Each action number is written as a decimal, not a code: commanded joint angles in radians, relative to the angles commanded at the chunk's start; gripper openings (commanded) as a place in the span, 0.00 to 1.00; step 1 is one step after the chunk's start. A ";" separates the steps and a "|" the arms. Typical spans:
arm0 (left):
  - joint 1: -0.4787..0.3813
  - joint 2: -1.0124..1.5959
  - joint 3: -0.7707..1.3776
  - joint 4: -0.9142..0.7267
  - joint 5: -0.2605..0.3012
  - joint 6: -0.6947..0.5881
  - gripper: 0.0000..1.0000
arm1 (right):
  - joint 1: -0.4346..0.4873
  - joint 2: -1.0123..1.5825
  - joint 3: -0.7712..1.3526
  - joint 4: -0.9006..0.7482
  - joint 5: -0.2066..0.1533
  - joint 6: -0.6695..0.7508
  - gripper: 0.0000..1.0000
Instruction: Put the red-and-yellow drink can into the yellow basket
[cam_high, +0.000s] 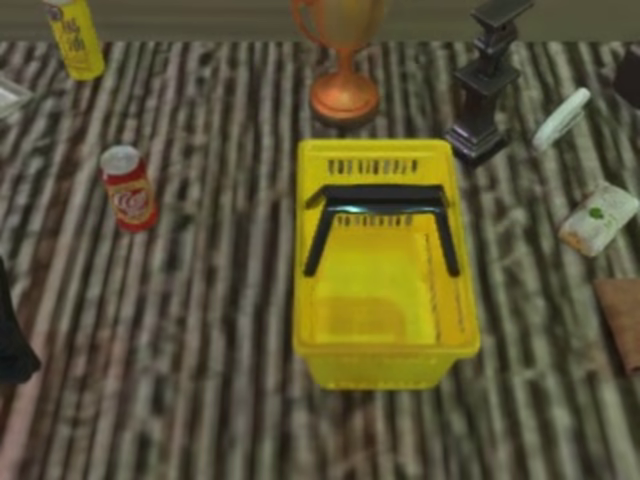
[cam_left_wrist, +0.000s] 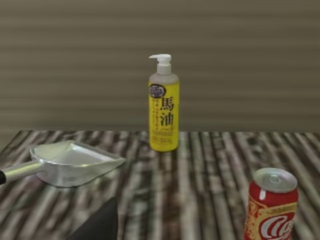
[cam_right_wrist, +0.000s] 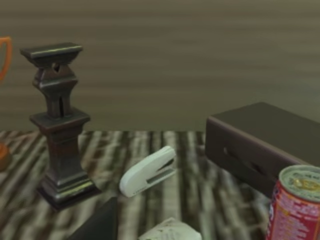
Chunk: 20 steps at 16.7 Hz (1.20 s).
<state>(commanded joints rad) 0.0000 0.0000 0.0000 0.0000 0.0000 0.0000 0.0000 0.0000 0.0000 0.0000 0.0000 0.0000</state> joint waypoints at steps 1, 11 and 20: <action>0.000 0.000 0.000 0.000 0.000 0.000 1.00 | 0.000 0.000 0.000 0.000 0.000 0.000 1.00; -0.073 0.407 0.395 -0.283 0.041 0.129 1.00 | 0.000 0.000 0.000 0.000 0.000 0.000 1.00; -0.138 1.286 1.183 -0.819 0.046 0.383 1.00 | 0.000 0.000 0.000 0.000 0.000 0.000 1.00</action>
<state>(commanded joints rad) -0.1380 1.2860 1.1829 -0.8190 0.0462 0.3825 0.0000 0.0000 0.0000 0.0000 0.0000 0.0000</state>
